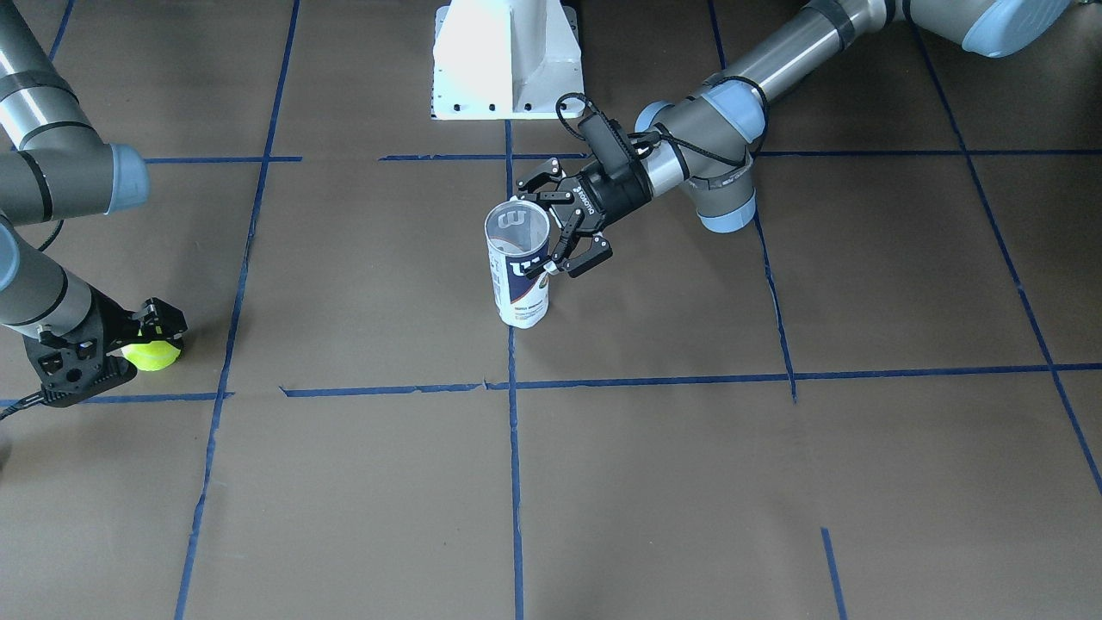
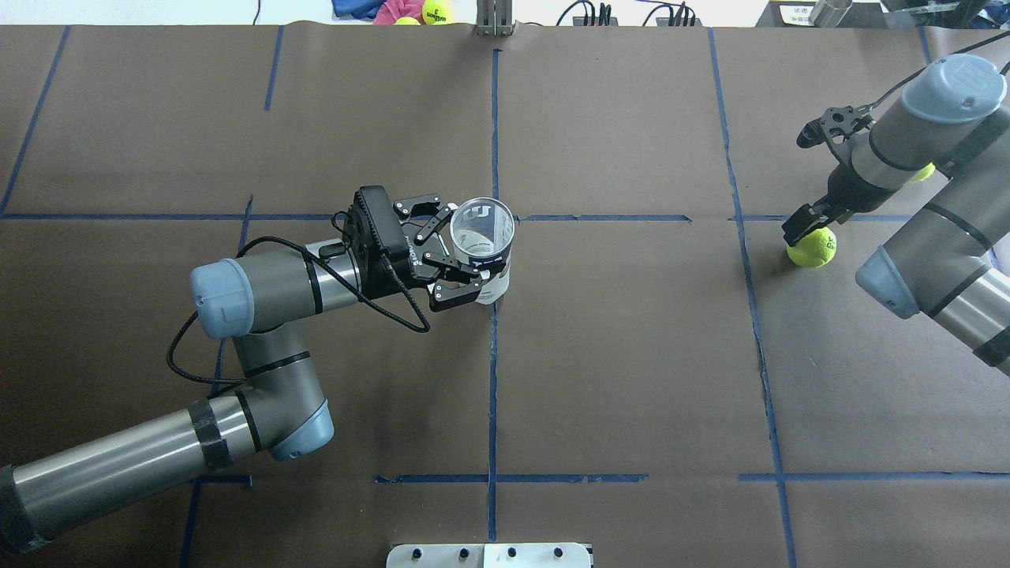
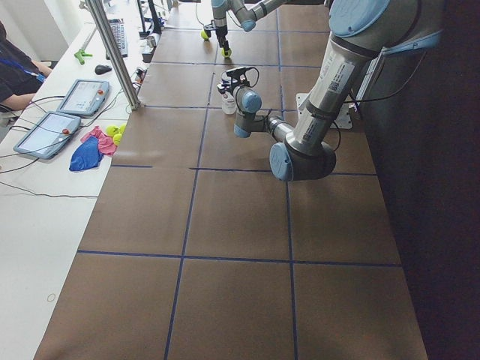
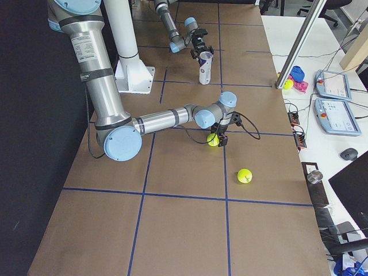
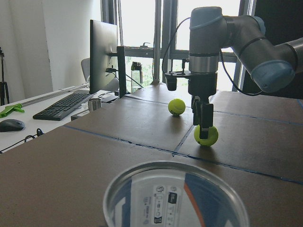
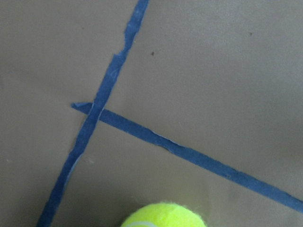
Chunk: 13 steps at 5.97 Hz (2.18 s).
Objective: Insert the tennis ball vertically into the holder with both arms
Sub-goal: 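Reach the right gripper down to the nearer tennis ball and grasp it, then carry the tennis ball with the right gripper over the can's opening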
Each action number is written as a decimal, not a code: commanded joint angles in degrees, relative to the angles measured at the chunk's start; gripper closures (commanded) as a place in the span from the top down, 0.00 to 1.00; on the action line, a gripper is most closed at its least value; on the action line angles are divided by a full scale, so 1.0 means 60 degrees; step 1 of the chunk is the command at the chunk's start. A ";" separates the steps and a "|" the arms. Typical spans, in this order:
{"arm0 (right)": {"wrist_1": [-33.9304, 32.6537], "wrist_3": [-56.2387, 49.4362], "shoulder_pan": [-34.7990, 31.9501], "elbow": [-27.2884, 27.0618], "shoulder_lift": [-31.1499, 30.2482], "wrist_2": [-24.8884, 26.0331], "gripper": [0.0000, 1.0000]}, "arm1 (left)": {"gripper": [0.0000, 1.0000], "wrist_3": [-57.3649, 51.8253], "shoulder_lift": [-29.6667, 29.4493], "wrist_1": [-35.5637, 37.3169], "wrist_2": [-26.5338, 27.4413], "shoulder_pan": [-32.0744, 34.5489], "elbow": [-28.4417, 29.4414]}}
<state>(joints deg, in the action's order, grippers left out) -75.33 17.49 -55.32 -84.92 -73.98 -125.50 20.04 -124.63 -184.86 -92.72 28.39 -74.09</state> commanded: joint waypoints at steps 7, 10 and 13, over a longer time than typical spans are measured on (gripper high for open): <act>-0.2841 0.4533 0.0487 -0.2629 0.2462 -0.0002 0.11 | 0.84 0.0000 0.0015 0.0005 0.0000 0.0014 0.0015; -0.5614 0.6952 0.1015 -0.3279 0.5215 0.0115 0.11 | 0.84 0.0000 0.0015 0.0048 0.0043 0.0014 0.0015; -0.5932 0.9135 0.2462 -0.2174 0.7137 0.1794 0.11 | 0.84 0.0000 0.0015 0.0063 0.0073 -0.0001 0.0015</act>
<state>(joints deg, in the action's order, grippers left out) -110.65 68.08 -43.64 -101.51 -35.23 -118.50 20.04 -124.54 -184.54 -92.36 28.42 -74.01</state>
